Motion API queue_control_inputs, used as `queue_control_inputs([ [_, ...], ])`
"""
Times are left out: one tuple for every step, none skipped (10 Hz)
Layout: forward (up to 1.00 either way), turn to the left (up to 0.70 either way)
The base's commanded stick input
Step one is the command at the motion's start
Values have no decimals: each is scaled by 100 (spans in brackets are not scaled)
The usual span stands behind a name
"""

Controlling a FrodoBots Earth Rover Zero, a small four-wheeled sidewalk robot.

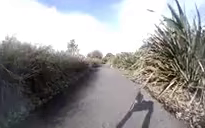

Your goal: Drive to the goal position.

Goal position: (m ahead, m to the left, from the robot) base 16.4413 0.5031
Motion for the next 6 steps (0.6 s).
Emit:
queue_control_inputs([
  [0, 0],
  [0, 0],
  [0, 0],
  [0, 0],
  [0, 0],
  [0, 0],
])
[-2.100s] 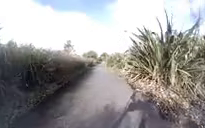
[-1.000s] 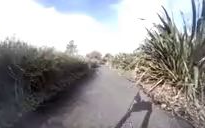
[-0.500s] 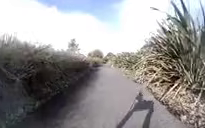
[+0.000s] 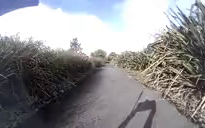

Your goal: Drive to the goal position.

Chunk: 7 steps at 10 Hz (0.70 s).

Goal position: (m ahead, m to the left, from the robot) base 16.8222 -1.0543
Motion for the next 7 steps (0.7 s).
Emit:
queue_control_inputs([
  [0, 0],
  [0, 0],
  [0, 0],
  [0, -34],
  [0, -84],
  [0, -85],
  [0, -85],
])
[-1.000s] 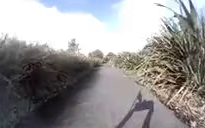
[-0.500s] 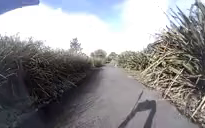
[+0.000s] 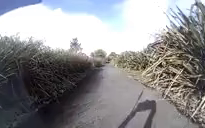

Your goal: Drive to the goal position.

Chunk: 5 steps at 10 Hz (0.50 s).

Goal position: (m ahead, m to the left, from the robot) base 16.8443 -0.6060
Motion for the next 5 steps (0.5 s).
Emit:
queue_control_inputs([
  [0, -85],
  [0, -85],
  [0, -85],
  [0, -85],
  [0, -85],
])
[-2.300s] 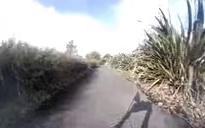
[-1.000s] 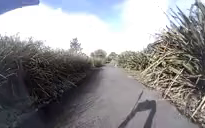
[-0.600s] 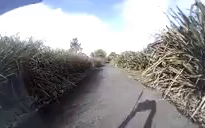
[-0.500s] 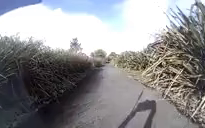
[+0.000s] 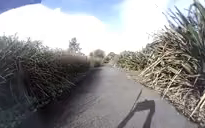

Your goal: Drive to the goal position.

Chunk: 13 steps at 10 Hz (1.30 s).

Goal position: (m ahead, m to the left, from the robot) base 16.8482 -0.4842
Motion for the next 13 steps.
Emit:
queue_control_inputs([
  [0, -85],
  [0, -85],
  [0, -85],
  [0, -79],
  [0, -68],
  [0, -20],
  [0, 0],
  [0, 0],
  [0, 0],
  [34, 0],
  [84, 0],
  [85, 0],
  [85, 0],
])
